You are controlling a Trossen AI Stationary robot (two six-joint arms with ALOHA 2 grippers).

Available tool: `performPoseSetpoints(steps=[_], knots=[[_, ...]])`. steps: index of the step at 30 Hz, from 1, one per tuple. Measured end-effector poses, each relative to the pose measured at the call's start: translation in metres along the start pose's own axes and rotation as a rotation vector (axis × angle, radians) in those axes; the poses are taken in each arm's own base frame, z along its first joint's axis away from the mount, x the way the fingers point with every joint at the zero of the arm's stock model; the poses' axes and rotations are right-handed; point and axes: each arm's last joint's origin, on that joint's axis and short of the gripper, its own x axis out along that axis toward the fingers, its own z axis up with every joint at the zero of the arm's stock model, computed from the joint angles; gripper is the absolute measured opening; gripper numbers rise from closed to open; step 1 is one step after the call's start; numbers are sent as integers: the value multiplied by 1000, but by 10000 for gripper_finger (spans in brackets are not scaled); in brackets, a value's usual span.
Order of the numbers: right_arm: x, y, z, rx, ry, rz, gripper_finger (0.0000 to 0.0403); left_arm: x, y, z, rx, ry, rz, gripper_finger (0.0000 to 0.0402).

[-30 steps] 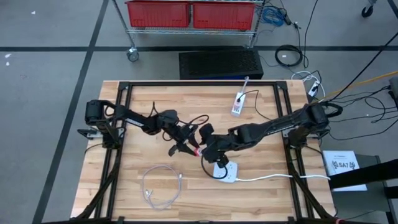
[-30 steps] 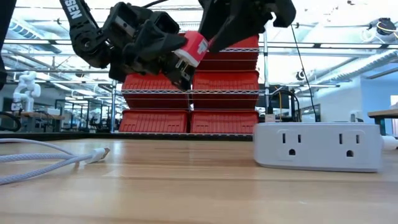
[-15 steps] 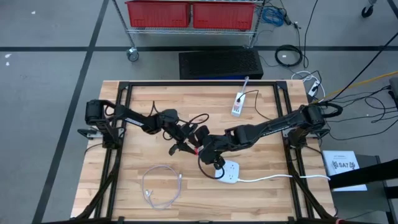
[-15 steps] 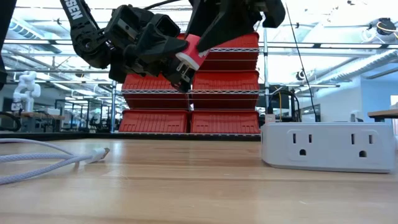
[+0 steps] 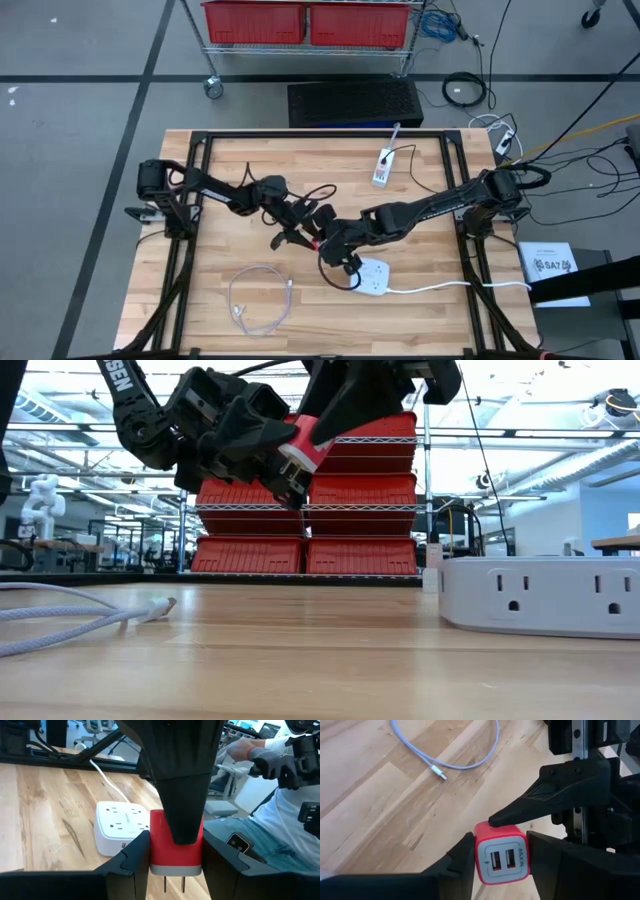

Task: Insert USB
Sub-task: Insert the orange charger adapter into the bottom right white square outlet extension

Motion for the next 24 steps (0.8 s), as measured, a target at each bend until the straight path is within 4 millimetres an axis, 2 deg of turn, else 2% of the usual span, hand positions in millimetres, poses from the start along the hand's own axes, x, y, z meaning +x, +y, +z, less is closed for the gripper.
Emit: performPoseSetpoints(steps=[13,19,24], knots=[[-3,0,-2,76,15,2,120,0,1,0,2,-6,44,150],[-4,0,-4,133,38,0,120,0,3,0,-16,-18,126,261],[-7,-1,-4,171,39,0,120,2,3,1,-7,-29,148,274]])
